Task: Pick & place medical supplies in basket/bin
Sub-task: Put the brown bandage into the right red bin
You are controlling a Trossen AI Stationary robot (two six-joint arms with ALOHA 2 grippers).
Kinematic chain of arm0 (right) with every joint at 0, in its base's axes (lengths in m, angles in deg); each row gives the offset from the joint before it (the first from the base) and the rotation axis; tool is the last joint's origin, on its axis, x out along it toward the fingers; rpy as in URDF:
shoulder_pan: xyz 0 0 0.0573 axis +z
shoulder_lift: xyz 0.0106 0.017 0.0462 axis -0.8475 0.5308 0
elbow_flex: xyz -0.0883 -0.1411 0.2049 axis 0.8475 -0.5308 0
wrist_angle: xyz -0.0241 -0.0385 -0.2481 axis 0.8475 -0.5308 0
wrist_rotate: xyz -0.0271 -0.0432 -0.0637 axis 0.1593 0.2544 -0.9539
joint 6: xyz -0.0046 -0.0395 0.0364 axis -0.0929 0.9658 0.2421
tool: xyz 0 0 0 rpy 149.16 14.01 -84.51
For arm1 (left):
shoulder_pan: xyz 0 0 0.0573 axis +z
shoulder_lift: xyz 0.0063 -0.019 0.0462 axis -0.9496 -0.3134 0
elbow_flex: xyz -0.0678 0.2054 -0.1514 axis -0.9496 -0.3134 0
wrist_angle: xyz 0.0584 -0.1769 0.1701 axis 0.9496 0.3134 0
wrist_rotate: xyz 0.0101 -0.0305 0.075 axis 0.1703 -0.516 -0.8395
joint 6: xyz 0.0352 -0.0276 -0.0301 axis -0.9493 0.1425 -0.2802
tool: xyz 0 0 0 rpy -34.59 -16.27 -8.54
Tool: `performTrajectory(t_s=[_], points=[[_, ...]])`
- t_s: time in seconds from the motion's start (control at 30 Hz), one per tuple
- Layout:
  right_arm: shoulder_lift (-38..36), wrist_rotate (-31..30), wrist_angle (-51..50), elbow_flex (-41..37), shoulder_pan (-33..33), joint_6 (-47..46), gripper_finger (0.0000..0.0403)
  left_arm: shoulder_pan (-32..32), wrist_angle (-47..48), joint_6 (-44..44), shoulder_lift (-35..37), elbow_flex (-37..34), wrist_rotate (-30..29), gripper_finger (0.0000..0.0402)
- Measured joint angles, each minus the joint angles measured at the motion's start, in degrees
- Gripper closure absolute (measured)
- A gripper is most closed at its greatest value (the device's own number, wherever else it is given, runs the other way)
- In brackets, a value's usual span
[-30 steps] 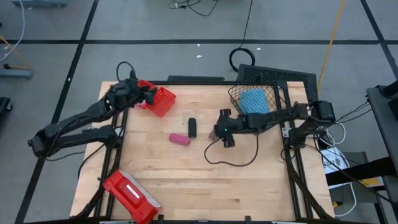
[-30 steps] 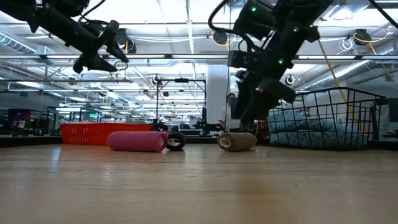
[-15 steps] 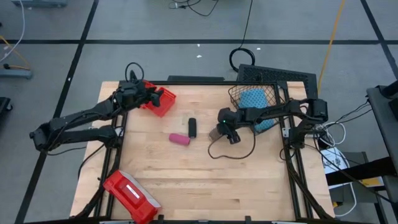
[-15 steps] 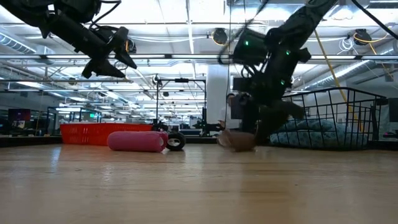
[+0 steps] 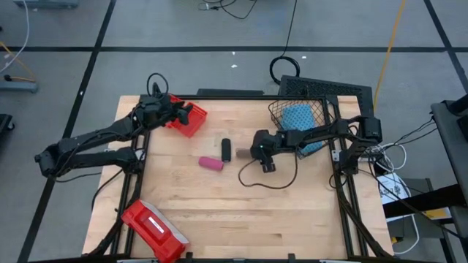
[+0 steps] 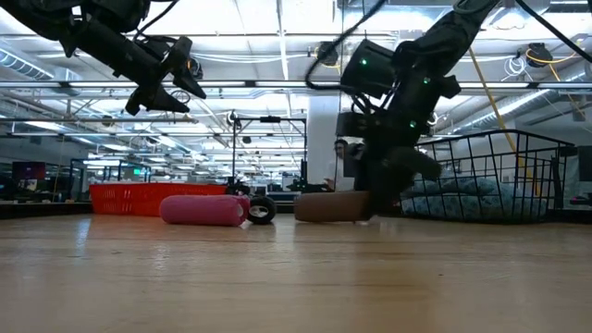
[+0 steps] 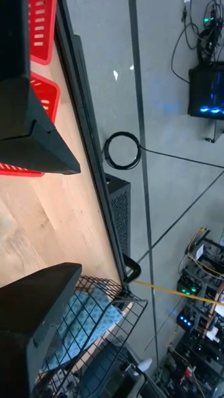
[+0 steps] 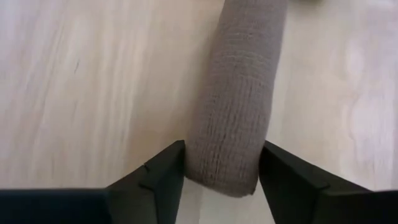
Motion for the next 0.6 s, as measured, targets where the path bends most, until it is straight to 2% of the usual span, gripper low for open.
performTrajectory(t_s=[0.1, 0.23, 0.37, 0.47, 0.6], points=[[0.0, 0.0, 2.0, 0.0, 0.0, -6.3, 0.0231, 0.0, 0.0, 0.2, 0.0, 0.0, 0.0, 0.0146], [0.0, 0.0, 2.8, -0.4, 0.0, -7.8, 0.0246, 0.0, 0.0, 0.2, 0.0, 0.0, 0.0, 0.0146], [-0.1, 0.0, 4.3, -0.7, 0.0, -11.4, 0.0283, 0.0, 0.2, 0.8, 0.0, 0.0, 0.2, 0.0146], [-1.1, -0.1, 6.0, -0.7, 0.7, -13.6, 0.0322, 0.0, -0.4, 1.2, -1.0, 0.0, 4.0, 0.0146], [-5.1, -0.4, 7.4, -0.7, 2.5, -13.5, 0.0362, -2.4, -3.7, -3.3, -0.9, 0.0, 9.5, 0.0147]])
